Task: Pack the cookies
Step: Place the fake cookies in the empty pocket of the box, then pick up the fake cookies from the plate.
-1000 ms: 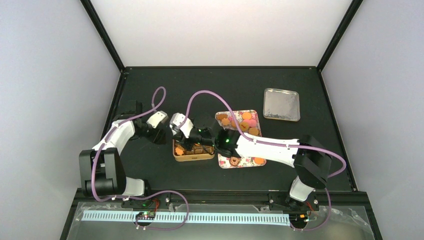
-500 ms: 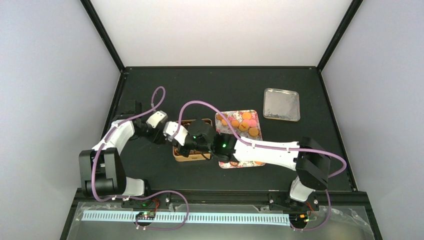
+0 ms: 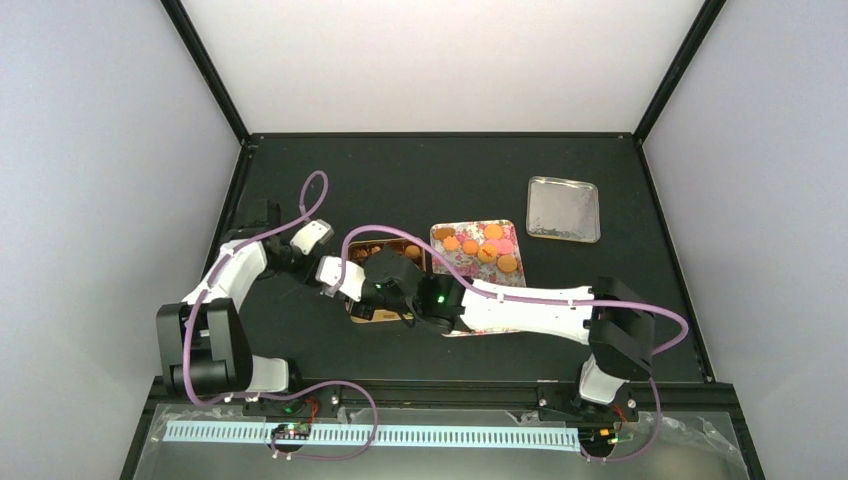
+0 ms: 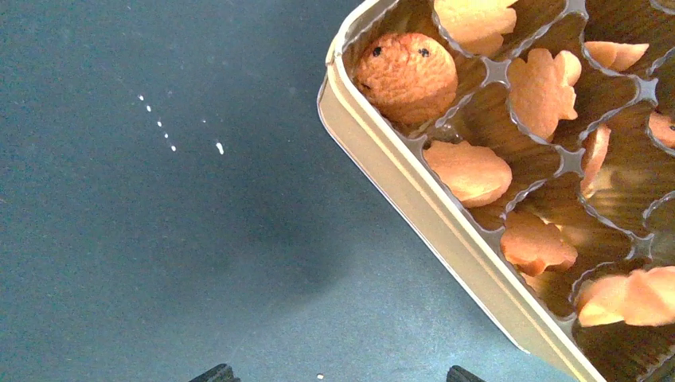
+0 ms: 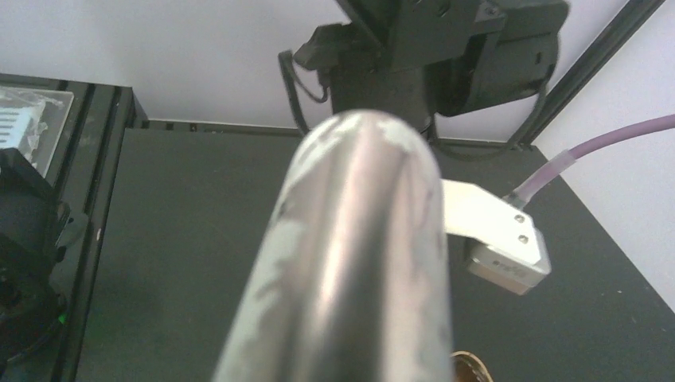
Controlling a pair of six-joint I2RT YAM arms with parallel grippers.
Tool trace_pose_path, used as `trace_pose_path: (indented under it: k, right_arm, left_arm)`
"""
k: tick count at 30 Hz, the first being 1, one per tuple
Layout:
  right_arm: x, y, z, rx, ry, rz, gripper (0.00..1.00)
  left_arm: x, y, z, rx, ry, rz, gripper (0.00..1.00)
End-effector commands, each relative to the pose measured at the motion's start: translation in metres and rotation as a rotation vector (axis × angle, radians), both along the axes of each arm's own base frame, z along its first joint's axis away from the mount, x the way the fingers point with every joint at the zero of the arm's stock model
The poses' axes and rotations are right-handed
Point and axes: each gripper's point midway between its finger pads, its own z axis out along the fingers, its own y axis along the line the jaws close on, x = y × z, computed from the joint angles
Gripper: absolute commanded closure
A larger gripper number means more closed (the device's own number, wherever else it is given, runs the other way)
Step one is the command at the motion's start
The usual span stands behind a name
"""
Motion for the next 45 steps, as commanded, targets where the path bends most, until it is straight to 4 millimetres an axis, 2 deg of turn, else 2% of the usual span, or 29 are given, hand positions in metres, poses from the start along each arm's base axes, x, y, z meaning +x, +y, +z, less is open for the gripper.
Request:
trace_pose_path:
  k: [1, 5, 9, 13, 15, 18, 20, 25, 30, 34, 38, 43, 45]
  right_arm:
    - [-0.001, 0.008, 0.005, 0.016, -0.007, 0.001, 0.91]
    - [-0.004, 0.011, 0.0, 0.012, 0.021, 0.011, 0.91]
    - [-0.005, 0.012, 0.001, 0.021, 0.05, 0.007, 0.85]
    - [0.002, 0.008, 0.023, 0.068, 0.062, -0.033, 0.8]
    - [0.013, 0.0, 0.038, 0.109, 0.076, -0.06, 0.78]
    - [0.033, -0.019, 0.062, 0.176, 0.103, -0.107, 0.76]
    - [0.049, -0.038, 0.069, 0.203, 0.113, -0.156, 0.74]
    - [0.097, -0.1, 0.073, 0.257, 0.143, -0.318, 0.7]
    - [0.16, -0.168, 0.054, 0.273, 0.195, -0.515, 0.65]
    - [0.198, -0.201, 0.035, 0.241, 0.206, -0.624, 0.63]
    - [0.226, -0.216, 0.02, 0.222, 0.216, -0.677, 0.6]
    - [0.243, -0.213, -0.004, 0.186, 0.238, -0.69, 0.59]
    - [0.246, -0.208, -0.015, 0.175, 0.258, -0.68, 0.59]
  left_arm:
    - [0.007, 0.001, 0.019, -0.005, -0.05, -0.017, 0.3]
    - [0.006, 0.001, 0.018, -0.006, -0.049, -0.017, 0.3]
    - [0.005, 0.001, 0.018, -0.008, -0.048, -0.018, 0.3]
    - [0.005, 0.001, 0.021, -0.01, -0.052, -0.019, 0.3]
    - [0.006, 0.001, 0.024, -0.012, -0.056, -0.019, 0.3]
    - [0.006, 0.001, 0.029, -0.013, -0.064, -0.021, 0.3]
    - [0.006, 0.002, 0.032, -0.016, -0.069, -0.02, 0.3]
    - [0.006, 0.004, 0.038, -0.025, -0.077, -0.016, 0.29]
    - [0.005, 0.003, 0.042, -0.037, -0.071, -0.014, 0.29]
    - [0.004, 0.0, 0.045, -0.051, -0.073, -0.014, 0.29]
    - [0.003, -0.002, 0.05, -0.062, -0.077, -0.018, 0.29]
    - [0.0, -0.005, 0.052, -0.078, -0.071, -0.024, 0.28]
    - [-0.002, -0.005, 0.061, -0.077, -0.101, -0.027, 0.28]
